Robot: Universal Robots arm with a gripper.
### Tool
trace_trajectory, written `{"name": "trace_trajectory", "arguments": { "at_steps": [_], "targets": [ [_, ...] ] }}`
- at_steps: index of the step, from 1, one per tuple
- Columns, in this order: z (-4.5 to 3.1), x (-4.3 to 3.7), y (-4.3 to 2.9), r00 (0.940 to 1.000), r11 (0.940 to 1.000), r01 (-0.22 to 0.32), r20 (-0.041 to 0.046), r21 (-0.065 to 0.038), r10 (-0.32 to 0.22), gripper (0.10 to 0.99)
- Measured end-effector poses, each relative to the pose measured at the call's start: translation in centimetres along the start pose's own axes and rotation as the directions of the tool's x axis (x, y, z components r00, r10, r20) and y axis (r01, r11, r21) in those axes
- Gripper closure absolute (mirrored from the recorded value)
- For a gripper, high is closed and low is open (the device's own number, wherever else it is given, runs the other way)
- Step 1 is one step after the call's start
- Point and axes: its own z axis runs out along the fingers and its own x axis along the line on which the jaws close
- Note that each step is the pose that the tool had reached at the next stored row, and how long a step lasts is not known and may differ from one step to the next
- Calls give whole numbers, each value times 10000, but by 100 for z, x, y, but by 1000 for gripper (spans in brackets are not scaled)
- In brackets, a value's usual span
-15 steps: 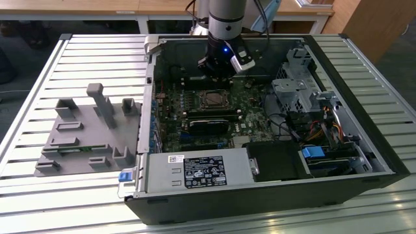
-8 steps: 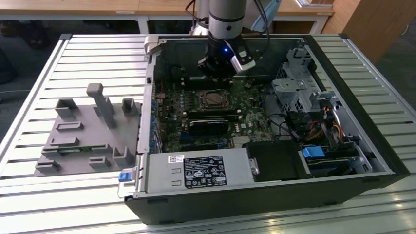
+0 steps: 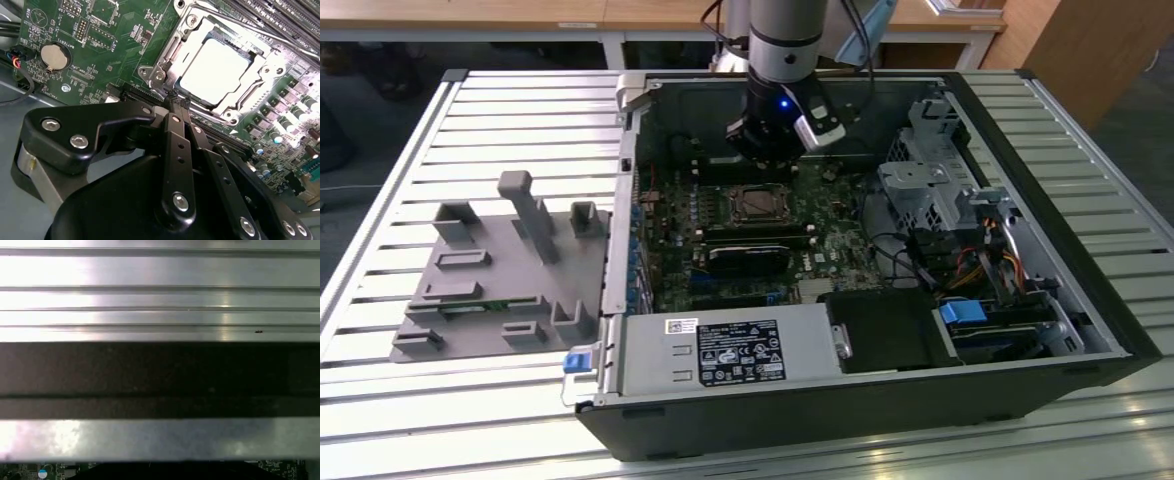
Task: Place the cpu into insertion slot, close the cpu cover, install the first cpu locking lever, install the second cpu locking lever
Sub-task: 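Install the second cpu locking lever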
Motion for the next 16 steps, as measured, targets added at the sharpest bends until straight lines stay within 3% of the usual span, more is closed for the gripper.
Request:
{"name": "trace_trajectory", "arguments": {
  "at_steps": [16],
  "targets": [
    [-17,-1,-43,10000,10000,0,-1,2,0,980]
  ]
}}
